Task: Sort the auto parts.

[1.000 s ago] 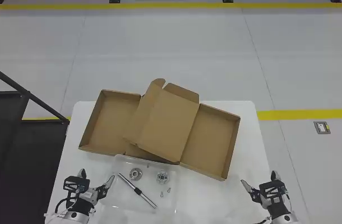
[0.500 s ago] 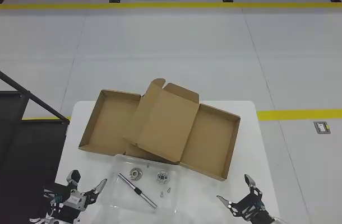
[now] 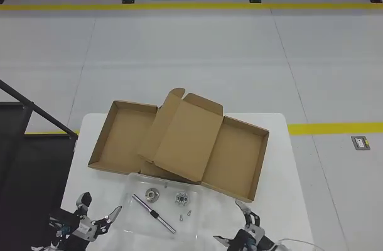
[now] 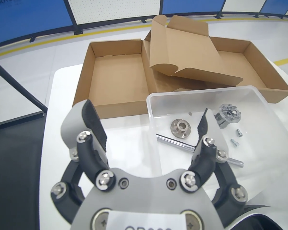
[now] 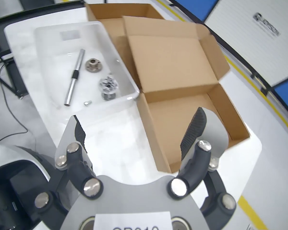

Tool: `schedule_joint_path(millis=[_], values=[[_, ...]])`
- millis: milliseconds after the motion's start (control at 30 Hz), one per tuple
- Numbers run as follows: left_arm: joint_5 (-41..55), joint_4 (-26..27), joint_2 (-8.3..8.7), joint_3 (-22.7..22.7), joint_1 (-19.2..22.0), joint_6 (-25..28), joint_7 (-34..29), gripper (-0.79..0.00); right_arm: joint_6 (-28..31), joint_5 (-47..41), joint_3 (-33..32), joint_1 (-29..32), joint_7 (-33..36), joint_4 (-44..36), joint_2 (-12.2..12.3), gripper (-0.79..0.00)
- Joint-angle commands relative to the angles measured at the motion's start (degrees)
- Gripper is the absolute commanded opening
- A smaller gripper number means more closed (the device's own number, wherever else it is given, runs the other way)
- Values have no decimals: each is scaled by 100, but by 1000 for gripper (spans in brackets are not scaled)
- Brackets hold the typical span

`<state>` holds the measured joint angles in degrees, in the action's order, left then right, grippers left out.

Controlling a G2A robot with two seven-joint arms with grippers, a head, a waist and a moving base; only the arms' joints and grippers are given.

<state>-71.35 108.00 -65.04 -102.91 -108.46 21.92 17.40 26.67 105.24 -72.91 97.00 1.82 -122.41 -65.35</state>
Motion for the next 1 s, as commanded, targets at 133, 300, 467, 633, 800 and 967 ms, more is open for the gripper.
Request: schedule_joint_path(millis=[133,300,467,633,800,967], values=[[112,-45,57,-359,-186,1044,337,0,859,226,1640,-1460,931,315,-213,0],[-55,-55,92,-502,-277,1552,486,0,1076,-357,2141,-2175,1336,864,-385,0],[-55,-55,92,-502,-277,1552,486,0,1076,-357,2141,-2175,1336,864,-385,0],[-55,-55,92,-502,-277,1552,486,0,1076,-357,2141,-2175,1336,864,-385,0],[-55,-55,92,-502,-277,1552,486,0,1076,-357,2141,-2175,1336,864,-385,0],[-11,-69,88,-497,-206,1424,390,0,1111,-264,2441,-2543,1702,1127,-473,0]])
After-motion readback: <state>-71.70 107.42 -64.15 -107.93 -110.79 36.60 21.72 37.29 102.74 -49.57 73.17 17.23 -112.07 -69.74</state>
